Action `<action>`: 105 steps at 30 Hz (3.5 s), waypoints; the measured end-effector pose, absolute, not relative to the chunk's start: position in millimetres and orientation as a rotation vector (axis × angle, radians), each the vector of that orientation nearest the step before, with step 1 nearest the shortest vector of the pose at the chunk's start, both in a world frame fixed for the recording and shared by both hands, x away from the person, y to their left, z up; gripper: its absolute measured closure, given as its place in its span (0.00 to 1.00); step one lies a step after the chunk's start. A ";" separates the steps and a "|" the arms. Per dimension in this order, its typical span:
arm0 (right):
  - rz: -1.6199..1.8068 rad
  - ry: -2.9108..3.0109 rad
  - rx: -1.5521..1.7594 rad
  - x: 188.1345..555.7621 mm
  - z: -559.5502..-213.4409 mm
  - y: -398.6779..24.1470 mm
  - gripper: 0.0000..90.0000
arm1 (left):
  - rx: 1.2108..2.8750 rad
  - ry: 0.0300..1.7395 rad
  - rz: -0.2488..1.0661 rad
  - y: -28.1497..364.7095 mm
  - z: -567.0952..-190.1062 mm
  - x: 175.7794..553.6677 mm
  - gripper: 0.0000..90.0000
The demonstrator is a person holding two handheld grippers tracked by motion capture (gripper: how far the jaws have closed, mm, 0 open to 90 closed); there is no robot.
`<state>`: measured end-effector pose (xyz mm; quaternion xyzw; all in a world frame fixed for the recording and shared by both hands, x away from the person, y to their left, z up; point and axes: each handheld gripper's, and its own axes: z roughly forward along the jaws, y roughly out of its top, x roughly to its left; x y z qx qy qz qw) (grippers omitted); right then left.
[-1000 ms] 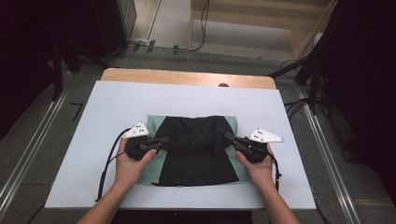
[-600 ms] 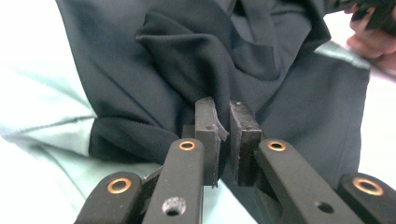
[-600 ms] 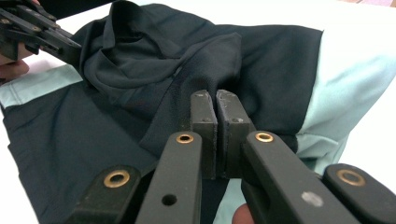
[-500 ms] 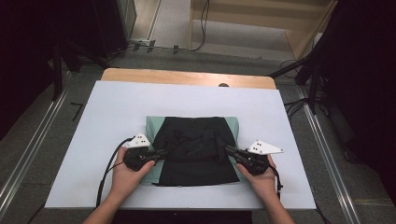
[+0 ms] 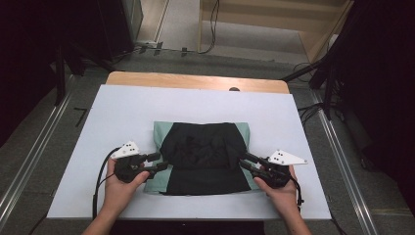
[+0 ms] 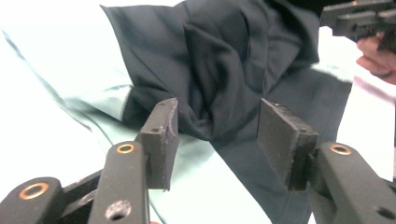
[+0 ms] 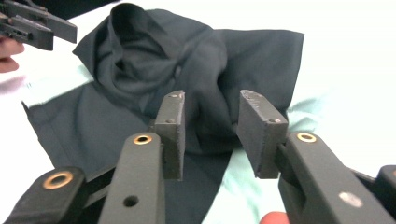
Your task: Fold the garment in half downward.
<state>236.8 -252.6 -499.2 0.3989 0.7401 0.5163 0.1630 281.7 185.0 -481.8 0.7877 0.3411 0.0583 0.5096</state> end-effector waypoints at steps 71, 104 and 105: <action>1.530 2.114 1.187 206.8 -501.4 -243.5 0.75 | 1.938 0.691 0.045 157.7 -491.2 244.4 0.68; 1.424 2.134 1.199 207.2 -512.3 -240.8 0.53 | 1.939 0.733 0.103 165.8 -487.6 248.5 0.47; 1.425 2.121 1.204 206.6 -510.9 -240.9 0.49 | 1.930 0.732 0.112 167.0 -486.5 249.0 0.43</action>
